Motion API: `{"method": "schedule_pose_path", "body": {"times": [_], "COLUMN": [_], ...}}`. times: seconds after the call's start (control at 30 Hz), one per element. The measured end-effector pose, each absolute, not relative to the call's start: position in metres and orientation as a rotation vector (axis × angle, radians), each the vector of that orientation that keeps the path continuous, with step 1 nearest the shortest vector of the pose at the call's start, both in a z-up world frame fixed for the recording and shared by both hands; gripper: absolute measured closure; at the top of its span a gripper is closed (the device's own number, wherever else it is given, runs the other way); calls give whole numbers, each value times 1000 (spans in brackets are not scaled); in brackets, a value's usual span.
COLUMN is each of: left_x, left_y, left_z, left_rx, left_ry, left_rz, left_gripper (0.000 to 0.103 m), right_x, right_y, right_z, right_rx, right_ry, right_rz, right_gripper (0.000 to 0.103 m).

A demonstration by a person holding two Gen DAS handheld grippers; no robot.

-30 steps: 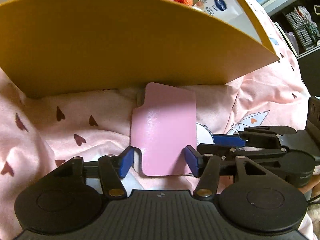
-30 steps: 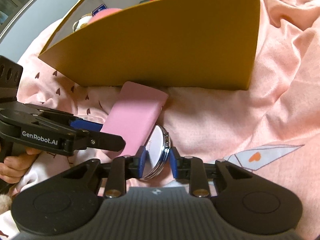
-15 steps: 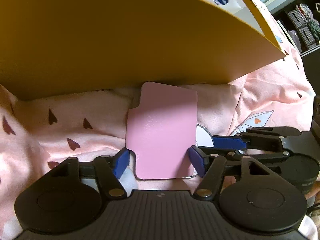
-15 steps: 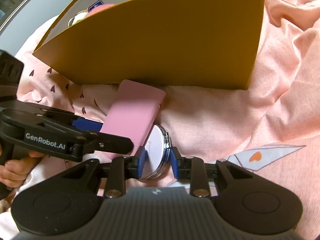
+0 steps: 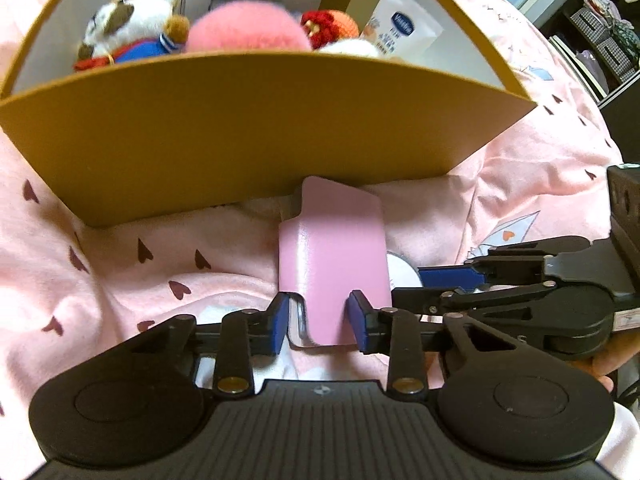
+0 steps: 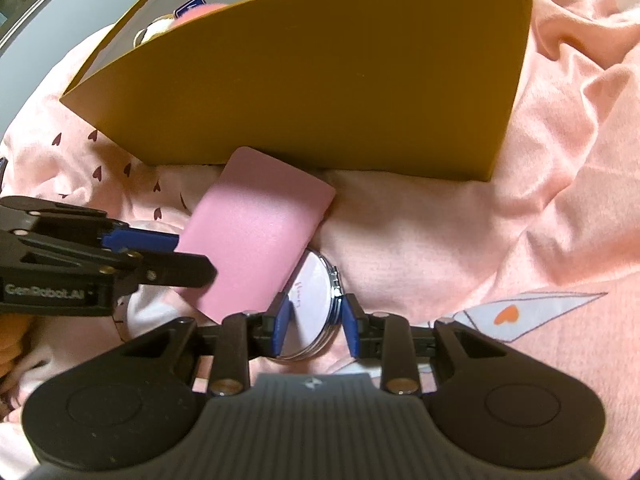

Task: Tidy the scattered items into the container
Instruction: 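Grasp the pink card with the left tool while the right tool grasps the round compact mirror, then lift the pink card and compact mirror and carry both over the box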

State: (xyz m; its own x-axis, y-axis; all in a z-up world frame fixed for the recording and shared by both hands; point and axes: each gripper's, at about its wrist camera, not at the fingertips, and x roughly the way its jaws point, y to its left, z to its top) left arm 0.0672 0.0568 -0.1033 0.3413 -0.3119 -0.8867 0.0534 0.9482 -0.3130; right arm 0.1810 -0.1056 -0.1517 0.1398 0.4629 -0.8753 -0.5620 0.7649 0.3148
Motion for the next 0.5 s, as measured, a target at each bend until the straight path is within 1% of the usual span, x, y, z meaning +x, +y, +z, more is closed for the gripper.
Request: {"method": "schedule_pose_path", "body": {"times": [0.2,0.37,0.5], "left_x": [64,72,70], "left_y": [58,60,68], "left_z": [-87,-96,-98], "left_rx": [-302,-351,-440], "left_ry": [1152,1179,1152], "left_rz": [-268,-234,-262], "left_gripper": [69,69,69], "right_x": [180,180,182], "right_y": [-106,-108,-111], "right_z": [-151,-152,-154], "right_rx": [-116,-122,-111], "right_ry": [1219,1223,1233], "right_rz": [739,734,731], "right_gripper": [70,70,70]}}
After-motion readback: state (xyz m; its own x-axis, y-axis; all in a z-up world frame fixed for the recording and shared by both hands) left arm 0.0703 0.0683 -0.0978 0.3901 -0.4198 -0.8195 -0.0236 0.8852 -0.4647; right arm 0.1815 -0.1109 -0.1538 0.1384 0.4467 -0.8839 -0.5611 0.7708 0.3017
